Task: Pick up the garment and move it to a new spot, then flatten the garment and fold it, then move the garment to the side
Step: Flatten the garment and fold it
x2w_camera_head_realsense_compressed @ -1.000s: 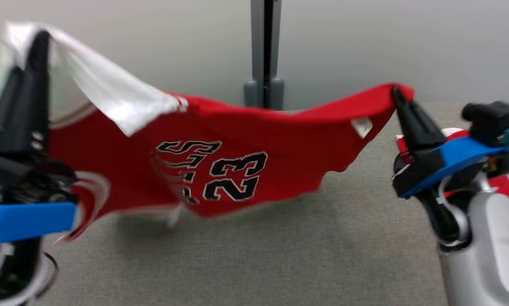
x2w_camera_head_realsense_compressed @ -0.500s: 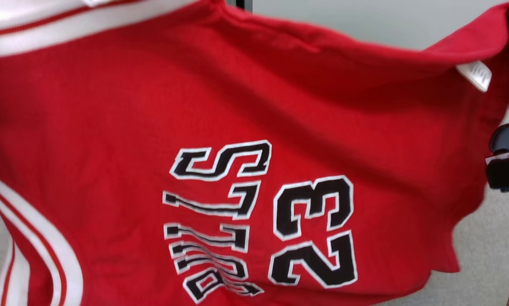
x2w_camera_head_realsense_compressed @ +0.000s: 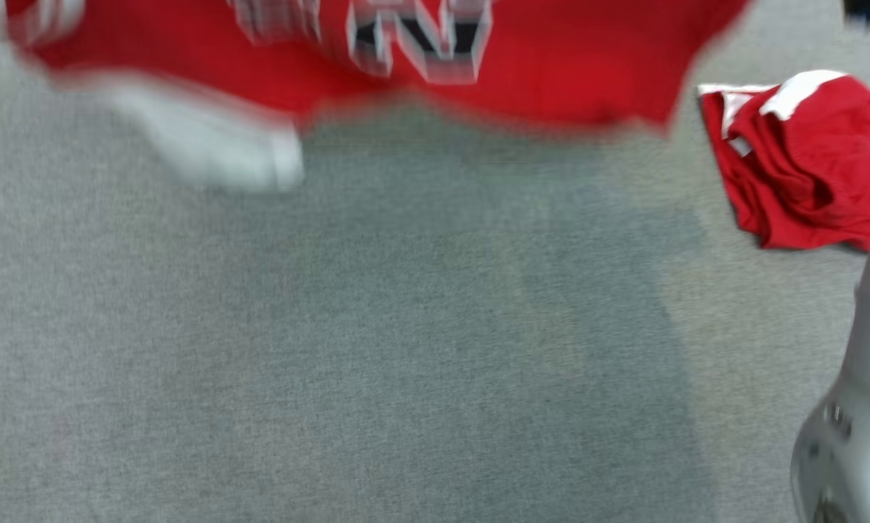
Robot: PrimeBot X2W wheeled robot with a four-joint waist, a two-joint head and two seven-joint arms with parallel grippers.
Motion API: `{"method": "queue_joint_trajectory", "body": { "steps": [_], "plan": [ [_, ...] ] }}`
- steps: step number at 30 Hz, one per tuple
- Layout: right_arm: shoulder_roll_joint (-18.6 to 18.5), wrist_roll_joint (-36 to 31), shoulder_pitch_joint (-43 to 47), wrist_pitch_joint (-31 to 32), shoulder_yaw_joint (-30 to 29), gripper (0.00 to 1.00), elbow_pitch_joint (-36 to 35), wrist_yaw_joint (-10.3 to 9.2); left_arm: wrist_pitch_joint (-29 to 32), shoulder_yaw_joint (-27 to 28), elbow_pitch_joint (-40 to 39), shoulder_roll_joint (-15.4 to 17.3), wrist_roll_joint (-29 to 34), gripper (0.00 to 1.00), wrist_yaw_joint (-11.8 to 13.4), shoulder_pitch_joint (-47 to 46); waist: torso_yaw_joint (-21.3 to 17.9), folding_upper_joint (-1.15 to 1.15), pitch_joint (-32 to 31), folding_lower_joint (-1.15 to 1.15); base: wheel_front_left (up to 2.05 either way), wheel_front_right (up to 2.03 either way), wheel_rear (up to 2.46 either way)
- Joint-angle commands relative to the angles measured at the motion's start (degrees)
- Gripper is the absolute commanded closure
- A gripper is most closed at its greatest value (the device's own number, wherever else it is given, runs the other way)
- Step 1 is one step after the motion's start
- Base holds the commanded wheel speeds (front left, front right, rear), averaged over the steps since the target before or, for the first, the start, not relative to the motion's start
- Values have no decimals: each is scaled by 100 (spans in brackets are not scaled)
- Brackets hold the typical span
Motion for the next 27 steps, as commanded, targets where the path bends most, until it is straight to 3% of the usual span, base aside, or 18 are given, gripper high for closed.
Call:
{"method": "queue_joint_trajectory", "body": {
  "steps": [1, 5, 10, 17, 22, 27],
  "plan": [
    [17, -253, -462, -217, -5, 100, 394, 1, -118, -120, 362, -78, 213, 100, -115, -440, 159, 0, 242, -2, 0, 0, 0],
    [37, -803, -1195, -638, 59, 100, 1477, 1, -464, -430, 1172, -375, 560, 100, -316, -1058, 307, 0, 578, -2, 0, 0, 0],
    [41, -1161, -1672, -1337, -99, 100, 2705, 1, -1042, -588, 1873, -778, 602, 100, -429, -976, 561, 0, 1015, -2, 0, 0, 0],
    [39, -1426, -1416, -2478, -171, 100, 4259, 1, -1882, -770, 2289, -1117, 521, 100, -530, 17, 802, 0, 1408, -2, 0, 0, 0],
    [32, -1001, -1168, -3222, 36, 100, 5093, 1, -2457, -739, 2195, -1092, 414, 100, -576, 940, 782, 0, 1440, -2, 0, 0, 0],
    [35, -637, -881, -3626, 128, 100, 5474, 1, -2891, -549, 1937, -1020, 124, 100, -540, 2003, 714, 0, 1270, -2, 0, 0, 0]
  ]
}}
